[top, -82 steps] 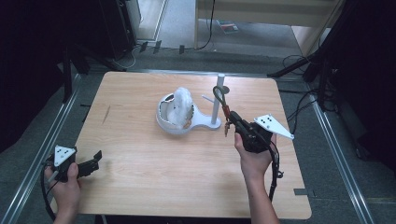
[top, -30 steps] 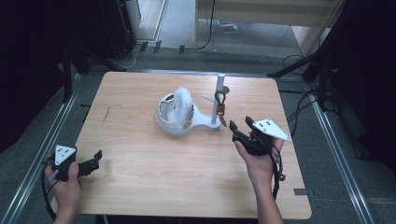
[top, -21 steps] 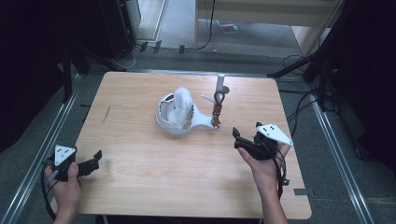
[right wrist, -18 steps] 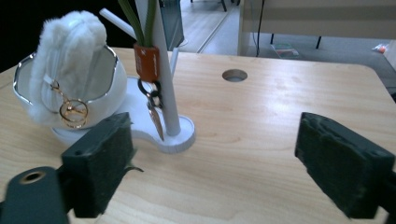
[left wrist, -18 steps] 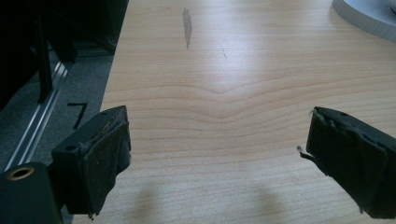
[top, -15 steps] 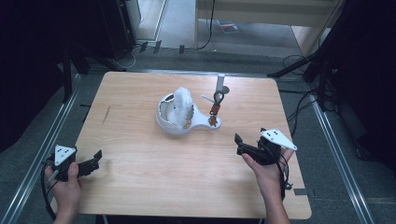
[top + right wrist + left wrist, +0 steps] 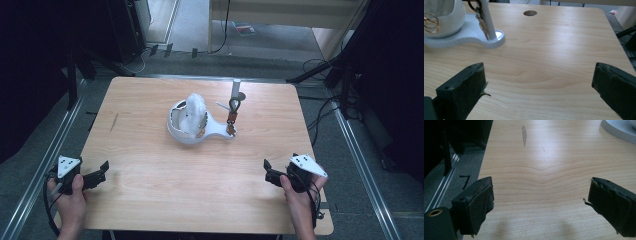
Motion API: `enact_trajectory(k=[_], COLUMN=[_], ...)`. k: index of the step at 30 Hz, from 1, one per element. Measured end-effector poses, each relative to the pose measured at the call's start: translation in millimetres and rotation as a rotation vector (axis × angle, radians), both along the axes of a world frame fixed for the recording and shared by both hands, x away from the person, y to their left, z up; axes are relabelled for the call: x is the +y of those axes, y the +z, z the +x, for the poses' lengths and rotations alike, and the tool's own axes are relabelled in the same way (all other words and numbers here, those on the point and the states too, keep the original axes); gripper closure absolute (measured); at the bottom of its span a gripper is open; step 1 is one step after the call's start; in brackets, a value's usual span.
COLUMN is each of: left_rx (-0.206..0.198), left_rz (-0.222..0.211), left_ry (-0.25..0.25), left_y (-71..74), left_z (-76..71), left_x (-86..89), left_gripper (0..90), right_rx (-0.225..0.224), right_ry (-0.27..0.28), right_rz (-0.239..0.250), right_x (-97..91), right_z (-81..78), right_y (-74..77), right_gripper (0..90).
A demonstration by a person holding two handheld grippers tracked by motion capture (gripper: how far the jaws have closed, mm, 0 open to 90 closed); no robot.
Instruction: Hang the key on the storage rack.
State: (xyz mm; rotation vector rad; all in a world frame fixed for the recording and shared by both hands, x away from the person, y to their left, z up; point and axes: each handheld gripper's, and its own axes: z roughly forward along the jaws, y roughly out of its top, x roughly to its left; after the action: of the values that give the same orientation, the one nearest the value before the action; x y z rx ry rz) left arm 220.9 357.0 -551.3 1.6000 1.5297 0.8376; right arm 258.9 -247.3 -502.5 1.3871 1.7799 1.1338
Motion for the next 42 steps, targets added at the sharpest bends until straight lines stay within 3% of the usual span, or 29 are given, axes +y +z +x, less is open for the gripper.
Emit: enact_trajectory(k=[3,10,26,42], left_rx=[0.001,0.001,-0.001,-0.001], left_rz=[0.002,0.002,-0.003,-0.002], left_ry=[-0.001,-0.001,0.002,0.002], left_y=[0.1,0.1,0.0,0.0], left_z=[-0.1,-0.2,-0.5,-0.3], left_x=[0.0,0.0,0.1,-0.1], left_gripper=[7.0,7.0,7.0,7.0], right_rx=[0.011,0.030,0.058,0.061], right_ry=[-0.008,-0.054,-0.130,-0.190], right_rz=[-0.018,0.014,-0.013,0.046], right_x=[-6.5,-33.8,-79.8,-113.0], right_z=[-3.4,-11.3,-31.4,-50.3], right_y=[-5.1,-13.5,-29.9,-39.3], right_gripper=[0.0,0.0,0.0,0.0])
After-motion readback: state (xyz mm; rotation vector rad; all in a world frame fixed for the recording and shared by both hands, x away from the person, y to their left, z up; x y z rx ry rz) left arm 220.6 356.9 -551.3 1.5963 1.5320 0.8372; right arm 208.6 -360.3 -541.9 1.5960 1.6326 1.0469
